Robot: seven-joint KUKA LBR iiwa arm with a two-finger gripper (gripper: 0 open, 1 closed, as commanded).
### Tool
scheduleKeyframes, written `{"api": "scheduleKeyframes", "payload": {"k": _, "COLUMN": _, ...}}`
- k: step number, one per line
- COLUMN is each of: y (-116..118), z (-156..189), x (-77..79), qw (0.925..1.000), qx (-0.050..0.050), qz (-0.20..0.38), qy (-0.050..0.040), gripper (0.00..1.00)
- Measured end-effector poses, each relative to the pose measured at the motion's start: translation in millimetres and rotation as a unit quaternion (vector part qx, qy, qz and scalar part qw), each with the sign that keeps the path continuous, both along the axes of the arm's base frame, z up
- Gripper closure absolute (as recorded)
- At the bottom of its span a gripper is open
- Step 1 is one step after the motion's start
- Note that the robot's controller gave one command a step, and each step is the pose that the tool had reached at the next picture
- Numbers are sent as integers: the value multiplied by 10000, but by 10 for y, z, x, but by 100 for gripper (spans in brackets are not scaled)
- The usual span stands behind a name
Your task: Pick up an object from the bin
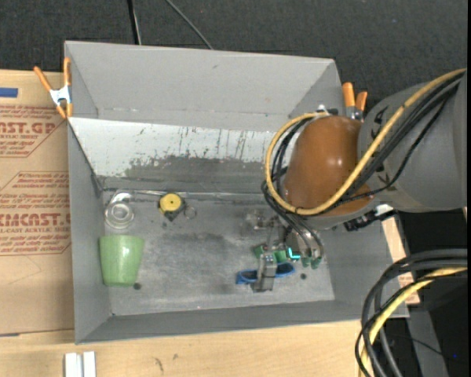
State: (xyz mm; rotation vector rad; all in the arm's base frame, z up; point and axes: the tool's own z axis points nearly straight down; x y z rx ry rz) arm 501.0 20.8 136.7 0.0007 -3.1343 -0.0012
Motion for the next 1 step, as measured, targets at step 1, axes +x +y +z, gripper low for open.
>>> {"api": "scheduleKeyframes", "payload": {"k": 1, "y": -694, "z": -638, "x": 155, "qw": 9979, "qx": -9, "qz": 650, "qy": -16, "gripper": 0}}
